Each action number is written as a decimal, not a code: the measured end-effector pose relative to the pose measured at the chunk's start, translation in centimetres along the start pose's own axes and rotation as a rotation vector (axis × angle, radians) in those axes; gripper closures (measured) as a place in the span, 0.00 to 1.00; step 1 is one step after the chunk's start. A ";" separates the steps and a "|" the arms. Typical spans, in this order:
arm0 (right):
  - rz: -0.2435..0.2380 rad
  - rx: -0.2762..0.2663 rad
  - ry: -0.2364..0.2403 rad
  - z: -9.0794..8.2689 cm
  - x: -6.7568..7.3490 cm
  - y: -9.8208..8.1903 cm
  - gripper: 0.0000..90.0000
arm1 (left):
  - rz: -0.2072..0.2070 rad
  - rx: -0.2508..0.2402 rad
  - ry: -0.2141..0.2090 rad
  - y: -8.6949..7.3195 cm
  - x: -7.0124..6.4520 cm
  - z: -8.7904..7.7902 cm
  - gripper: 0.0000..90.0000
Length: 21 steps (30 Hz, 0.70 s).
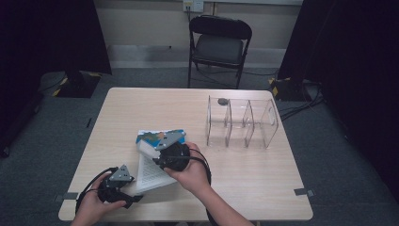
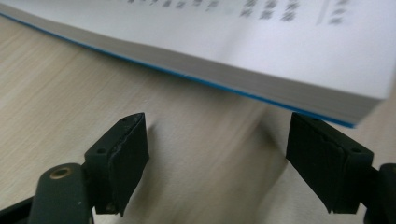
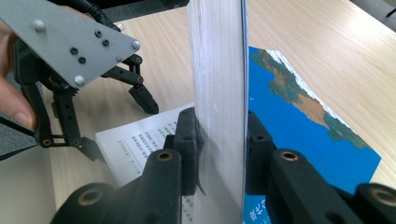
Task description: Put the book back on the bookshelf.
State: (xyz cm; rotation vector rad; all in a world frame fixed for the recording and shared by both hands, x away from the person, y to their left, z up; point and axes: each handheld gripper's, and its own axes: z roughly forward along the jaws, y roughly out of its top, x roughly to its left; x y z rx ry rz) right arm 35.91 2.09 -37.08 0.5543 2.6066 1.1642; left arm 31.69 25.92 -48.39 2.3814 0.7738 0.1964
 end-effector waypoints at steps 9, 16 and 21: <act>0.011 -0.006 0.001 -0.2 -0.3 0.2 0.81 | -0.013 -0.032 0.062 0.2 0.7 0.5 0.25; 0.032 -0.001 0.002 -0.7 -0.3 0.5 0.81 | -0.039 -0.091 0.067 0.9 0.7 0.2 0.25; 0.029 0.004 0.005 -0.8 -0.3 0.5 0.81 | -0.061 -0.128 0.072 1.1 1.0 -0.3 0.25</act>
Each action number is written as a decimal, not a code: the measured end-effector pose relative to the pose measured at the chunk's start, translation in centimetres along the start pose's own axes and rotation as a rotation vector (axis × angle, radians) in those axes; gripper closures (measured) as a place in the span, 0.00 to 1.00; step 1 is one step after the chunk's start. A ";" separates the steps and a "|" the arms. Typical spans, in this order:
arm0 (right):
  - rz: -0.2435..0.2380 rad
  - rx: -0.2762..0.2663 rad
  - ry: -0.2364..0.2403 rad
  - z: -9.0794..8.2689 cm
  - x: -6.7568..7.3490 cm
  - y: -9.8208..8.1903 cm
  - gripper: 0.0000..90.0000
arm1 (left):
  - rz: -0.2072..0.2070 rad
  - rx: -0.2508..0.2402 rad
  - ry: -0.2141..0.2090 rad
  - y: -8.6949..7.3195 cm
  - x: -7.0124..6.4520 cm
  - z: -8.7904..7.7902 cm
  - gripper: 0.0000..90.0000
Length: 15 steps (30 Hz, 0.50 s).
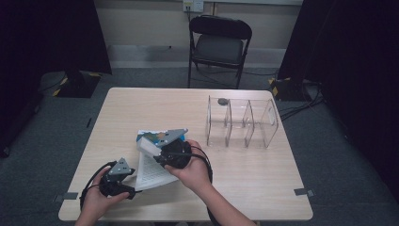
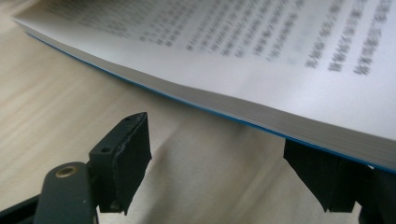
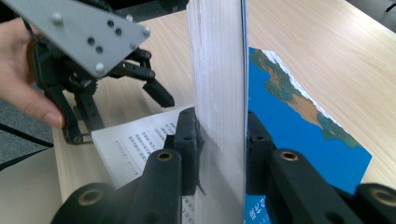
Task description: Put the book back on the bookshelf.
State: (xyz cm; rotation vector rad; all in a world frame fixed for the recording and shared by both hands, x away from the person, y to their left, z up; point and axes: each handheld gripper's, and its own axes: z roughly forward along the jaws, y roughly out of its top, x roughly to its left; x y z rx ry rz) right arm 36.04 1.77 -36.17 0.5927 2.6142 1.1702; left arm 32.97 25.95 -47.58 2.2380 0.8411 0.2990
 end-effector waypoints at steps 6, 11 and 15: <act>-0.012 0.003 0.004 -0.1 0.0 -0.1 0.81 | -0.002 -0.050 0.006 1.0 0.3 -1.0 0.24; -0.021 0.007 0.013 -0.3 0.1 -0.2 0.81 | 0.008 -0.066 0.003 1.7 0.0 -1.3 0.24; -0.016 0.011 0.013 -0.5 0.2 -0.3 0.81 | 0.007 -0.069 0.007 1.8 0.1 -1.4 0.23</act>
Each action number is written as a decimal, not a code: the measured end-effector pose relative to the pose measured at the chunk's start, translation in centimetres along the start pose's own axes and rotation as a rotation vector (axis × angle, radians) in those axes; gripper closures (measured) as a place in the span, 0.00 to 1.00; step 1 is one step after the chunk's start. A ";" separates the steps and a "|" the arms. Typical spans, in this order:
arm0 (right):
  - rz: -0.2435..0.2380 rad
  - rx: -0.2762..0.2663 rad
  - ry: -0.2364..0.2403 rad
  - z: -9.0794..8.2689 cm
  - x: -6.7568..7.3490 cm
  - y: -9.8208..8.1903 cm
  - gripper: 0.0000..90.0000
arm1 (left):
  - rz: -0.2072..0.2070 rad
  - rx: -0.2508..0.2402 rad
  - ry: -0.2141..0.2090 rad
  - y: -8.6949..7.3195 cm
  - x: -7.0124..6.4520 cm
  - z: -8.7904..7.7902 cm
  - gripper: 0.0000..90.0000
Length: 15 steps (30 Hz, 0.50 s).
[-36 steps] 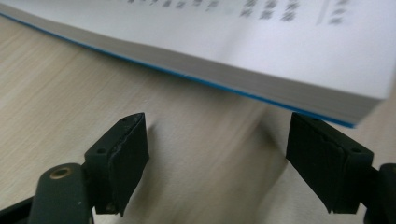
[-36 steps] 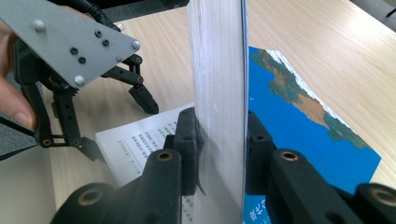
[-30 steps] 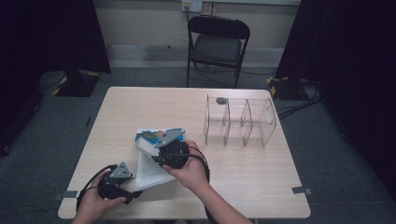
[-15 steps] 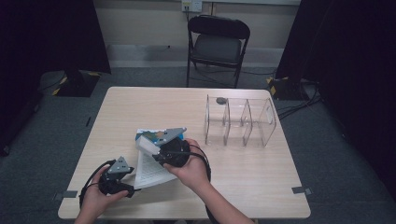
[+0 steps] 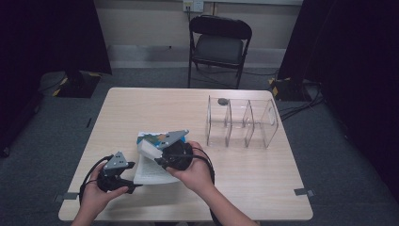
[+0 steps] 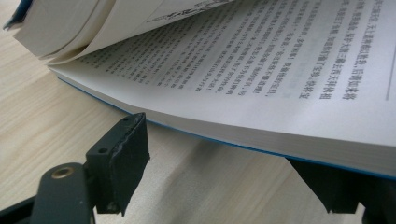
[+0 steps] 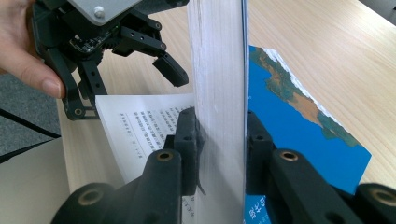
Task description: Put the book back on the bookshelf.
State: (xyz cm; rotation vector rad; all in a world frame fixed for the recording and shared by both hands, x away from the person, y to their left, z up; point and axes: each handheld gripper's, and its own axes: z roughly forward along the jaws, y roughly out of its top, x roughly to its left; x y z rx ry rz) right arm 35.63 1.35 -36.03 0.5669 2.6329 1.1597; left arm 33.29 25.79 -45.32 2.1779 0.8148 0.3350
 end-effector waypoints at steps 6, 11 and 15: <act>-0.002 0.004 0.005 -0.1 0.2 -0.1 0.81 | 0.000 0.000 0.009 0.8 0.1 -0.3 0.21; 0.000 0.000 0.014 -0.5 0.0 -0.2 0.81 | 0.035 0.007 0.017 1.8 0.2 -0.3 0.18; 0.001 0.008 0.019 -0.8 0.0 -0.2 0.81 | 0.037 0.014 0.025 2.2 0.1 0.1 0.19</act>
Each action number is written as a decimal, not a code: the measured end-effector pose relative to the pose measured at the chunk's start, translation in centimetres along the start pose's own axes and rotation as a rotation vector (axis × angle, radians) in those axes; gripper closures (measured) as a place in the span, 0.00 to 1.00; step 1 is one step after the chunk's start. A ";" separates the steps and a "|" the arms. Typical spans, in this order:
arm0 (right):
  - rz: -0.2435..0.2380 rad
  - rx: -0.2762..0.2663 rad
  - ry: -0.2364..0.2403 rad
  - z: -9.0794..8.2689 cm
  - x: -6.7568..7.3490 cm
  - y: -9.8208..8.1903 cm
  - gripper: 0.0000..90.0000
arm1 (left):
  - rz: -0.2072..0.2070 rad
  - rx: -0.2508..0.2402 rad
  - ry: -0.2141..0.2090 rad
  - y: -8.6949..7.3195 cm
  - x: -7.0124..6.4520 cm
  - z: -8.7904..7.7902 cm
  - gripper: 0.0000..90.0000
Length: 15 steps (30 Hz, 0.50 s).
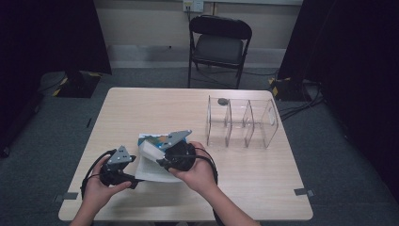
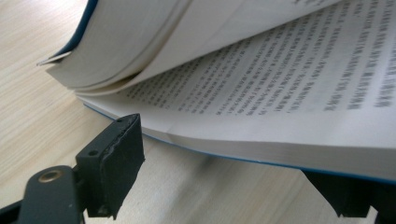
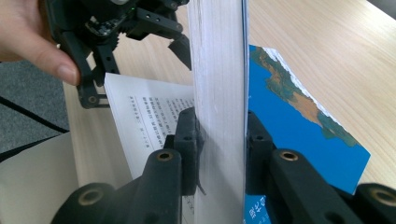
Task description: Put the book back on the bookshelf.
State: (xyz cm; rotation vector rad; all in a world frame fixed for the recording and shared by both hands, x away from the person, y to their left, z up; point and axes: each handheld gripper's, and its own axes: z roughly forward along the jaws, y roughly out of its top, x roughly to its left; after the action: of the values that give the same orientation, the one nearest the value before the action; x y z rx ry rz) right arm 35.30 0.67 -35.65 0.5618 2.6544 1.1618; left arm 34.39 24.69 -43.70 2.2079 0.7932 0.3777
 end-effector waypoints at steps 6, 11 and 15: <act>-0.011 0.012 0.006 -0.2 0.2 -0.1 0.81 | -0.013 -0.030 -0.004 1.0 0.4 -0.3 0.19; -0.014 0.012 0.018 -0.3 0.2 -0.1 0.81 | 0.001 -0.030 -0.011 1.8 0.5 -0.6 0.19; -0.016 0.019 0.023 -0.4 0.1 0.0 0.81 | 0.005 -0.030 -0.019 2.0 0.5 -0.7 0.19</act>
State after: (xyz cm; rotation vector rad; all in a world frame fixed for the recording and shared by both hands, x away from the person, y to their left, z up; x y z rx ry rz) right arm 35.04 0.41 -35.37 0.5329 2.6866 1.1473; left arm 35.24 24.31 -41.74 2.1834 0.7670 0.3687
